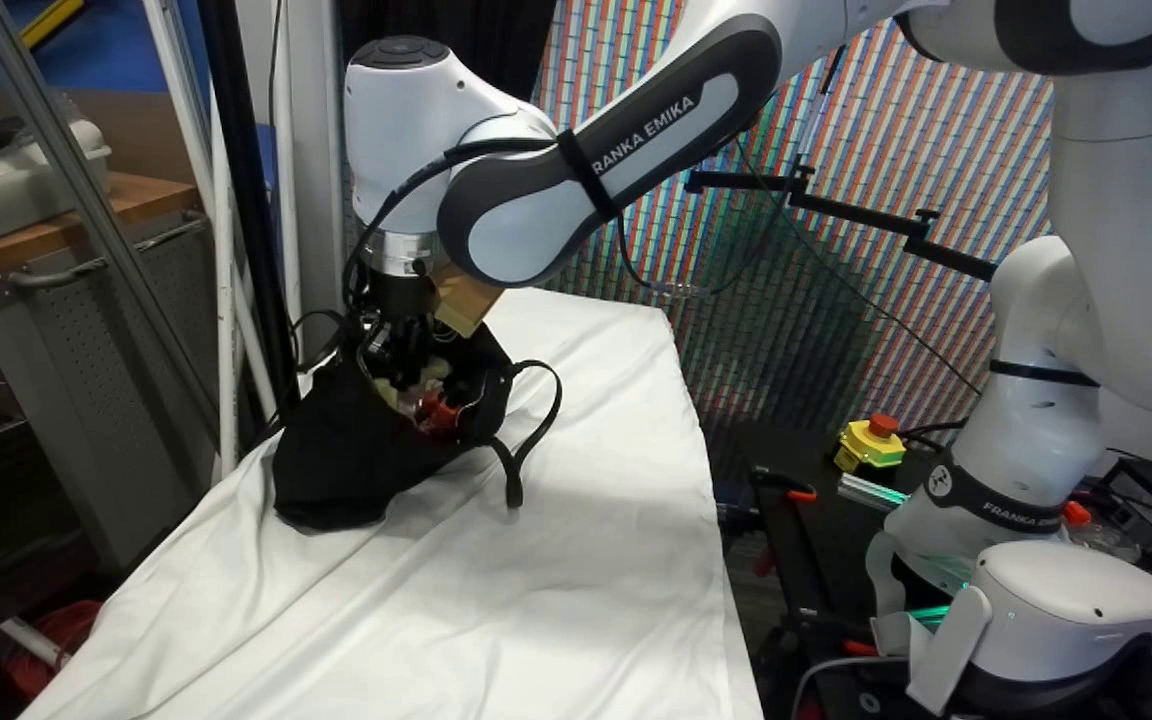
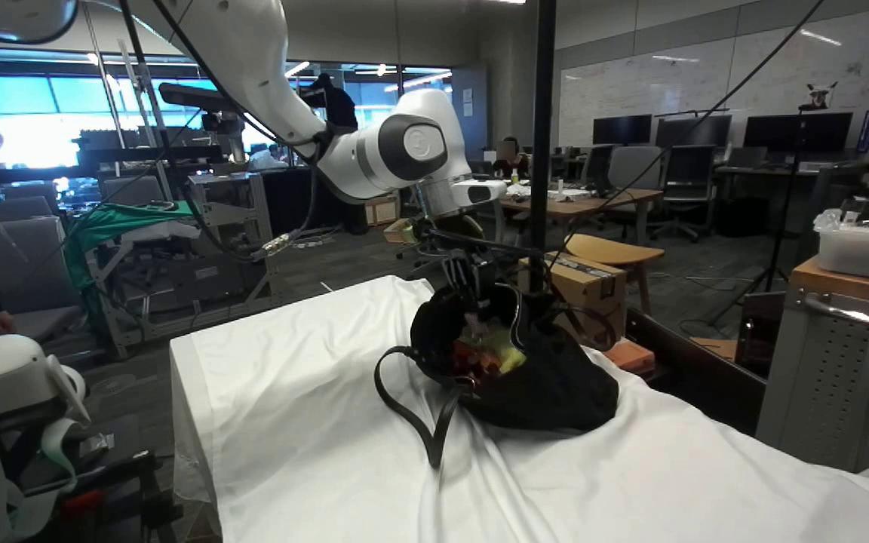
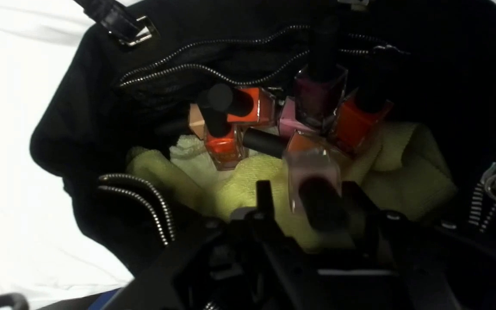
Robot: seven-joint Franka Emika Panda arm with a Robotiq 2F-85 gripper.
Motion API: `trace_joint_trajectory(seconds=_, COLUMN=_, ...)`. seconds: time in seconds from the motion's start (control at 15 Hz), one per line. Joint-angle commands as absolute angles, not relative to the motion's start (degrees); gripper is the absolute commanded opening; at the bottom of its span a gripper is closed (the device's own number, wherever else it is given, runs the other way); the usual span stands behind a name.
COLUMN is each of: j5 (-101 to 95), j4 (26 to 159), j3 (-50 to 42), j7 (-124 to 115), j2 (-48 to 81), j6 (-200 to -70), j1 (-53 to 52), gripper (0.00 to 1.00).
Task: Pick up all the nail polish from the table and put them in the black bag.
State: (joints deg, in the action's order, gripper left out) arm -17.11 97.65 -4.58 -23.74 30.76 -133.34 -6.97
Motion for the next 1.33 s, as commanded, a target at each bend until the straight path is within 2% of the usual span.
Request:
trace_joint_trajectory(seconds=0.0, j5=-15.9, j4=96.7, j3=-4.8, j7=-21.9, j2=31.3, j6=-133.9, j1=-7.1, gripper=0.84)
trace_joint_trajectory(seconds=0.13, j5=-14.5, j4=97.9, j3=-3.7, j7=-19.6, j2=30.3, j6=-132.4, j1=-6.6, gripper=0.97)
trace_joint_trajectory(seconds=0.2, j5=-13.8, j4=98.7, j3=-3.2, j7=-17.9, j2=29.4, j6=-131.3, j1=-6.4, gripper=0.99)
trace_joint_trajectory(seconds=0.8, j5=-10.5, j4=116.1, j3=1.3, j7=-5.0, j2=11.7, j6=-120.2, j1=-6.3, gripper=1.0)
trace_joint_trajectory(seconds=1.27, j5=-10.7, j4=134.1, j3=3.7, j7=-1.0, j2=-7.6, j6=-118.5, j1=-6.3, gripper=1.0)
